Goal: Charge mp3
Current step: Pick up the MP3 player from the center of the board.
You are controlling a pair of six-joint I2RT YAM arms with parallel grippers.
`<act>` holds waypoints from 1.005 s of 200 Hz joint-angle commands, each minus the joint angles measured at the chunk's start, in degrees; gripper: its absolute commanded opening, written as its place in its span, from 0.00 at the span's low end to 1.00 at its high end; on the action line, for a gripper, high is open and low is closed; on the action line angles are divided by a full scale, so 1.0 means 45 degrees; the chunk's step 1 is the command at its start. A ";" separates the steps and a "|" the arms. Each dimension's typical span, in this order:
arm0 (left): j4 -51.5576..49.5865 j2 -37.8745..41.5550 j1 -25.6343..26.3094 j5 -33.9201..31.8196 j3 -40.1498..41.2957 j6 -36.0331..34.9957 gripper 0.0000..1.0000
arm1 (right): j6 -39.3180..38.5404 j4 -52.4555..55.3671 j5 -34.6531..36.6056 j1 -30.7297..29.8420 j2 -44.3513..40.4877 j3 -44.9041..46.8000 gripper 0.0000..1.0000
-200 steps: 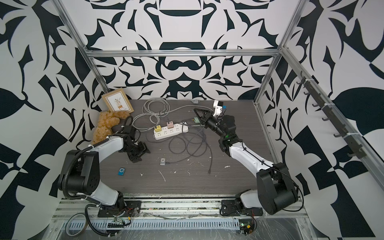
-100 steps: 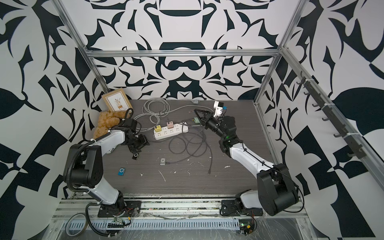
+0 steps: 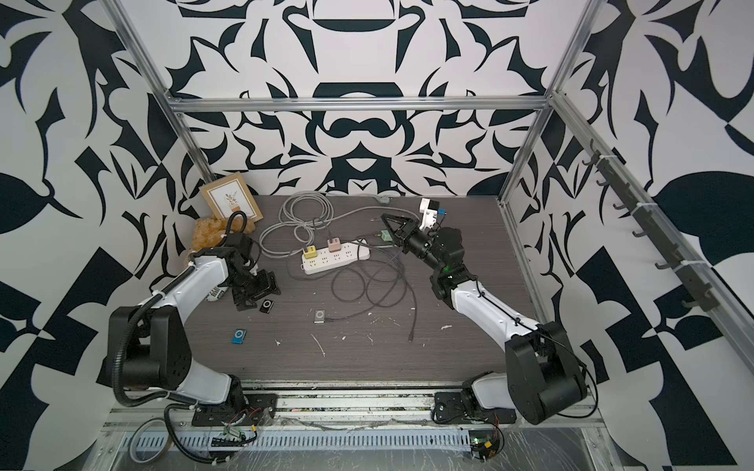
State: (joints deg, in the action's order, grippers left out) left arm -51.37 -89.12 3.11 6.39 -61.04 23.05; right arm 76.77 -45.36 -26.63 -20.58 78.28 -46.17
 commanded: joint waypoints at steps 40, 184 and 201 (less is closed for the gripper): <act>-0.0617 -0.2090 -0.0047 -0.0291 -0.0670 -0.2826 0.69 | 0.0215 -0.0908 -0.0254 0.0051 0.0183 -0.0667 0.00; -0.0674 -0.3581 -0.0028 -0.1393 -0.1433 -0.3332 0.59 | 0.0353 -0.0776 -0.0199 0.0060 0.0163 -0.0714 0.00; -0.0574 -0.3717 -0.0028 -0.1382 -0.1434 -0.3347 0.56 | 0.0400 -0.0837 -0.0186 0.0061 0.0221 -0.0725 0.00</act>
State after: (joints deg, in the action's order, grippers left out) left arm -52.07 -104.22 3.11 0.64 -66.19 8.71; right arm 78.15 -45.71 -26.83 -20.58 80.31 -46.78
